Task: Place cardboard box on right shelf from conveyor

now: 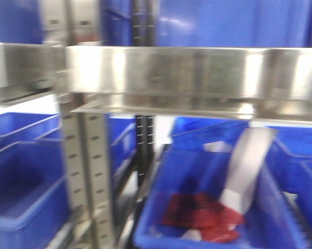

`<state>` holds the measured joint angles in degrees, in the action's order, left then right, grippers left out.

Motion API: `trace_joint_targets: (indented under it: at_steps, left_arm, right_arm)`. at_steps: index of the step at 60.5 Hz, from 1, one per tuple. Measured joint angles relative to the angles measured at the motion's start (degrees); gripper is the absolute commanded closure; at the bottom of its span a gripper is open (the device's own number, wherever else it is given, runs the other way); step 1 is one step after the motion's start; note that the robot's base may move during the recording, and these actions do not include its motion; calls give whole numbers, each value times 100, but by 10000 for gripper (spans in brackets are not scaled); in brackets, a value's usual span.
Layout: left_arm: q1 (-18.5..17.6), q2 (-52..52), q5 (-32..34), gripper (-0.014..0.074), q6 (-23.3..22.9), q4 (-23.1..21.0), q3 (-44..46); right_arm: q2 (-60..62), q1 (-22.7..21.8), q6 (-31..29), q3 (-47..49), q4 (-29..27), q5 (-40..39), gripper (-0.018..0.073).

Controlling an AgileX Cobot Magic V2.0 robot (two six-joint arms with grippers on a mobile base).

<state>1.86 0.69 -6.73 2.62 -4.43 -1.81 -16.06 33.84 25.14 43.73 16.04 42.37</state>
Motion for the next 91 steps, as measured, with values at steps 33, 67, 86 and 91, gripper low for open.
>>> trace_joint_targets:
  at_steps: [33, 67, 86, 91]
  left_arm:
    - [0, 0, 0, 713, 0, 0, 0]
    - [0, 0, 0, 713, 0, 0, 0]
    - [0, 0, 0, 713, 0, 0, 0]
    - [0, 0, 0, 713, 0, 0, 0]
  right_arm:
    - [0, 0, 0, 0, 0, 0, 351]
    - [0, 0, 0, 0, 0, 0, 351]
    - [0, 0, 0, 0, 0, 0, 351]
    - [0, 0, 0, 0, 0, 0, 351]
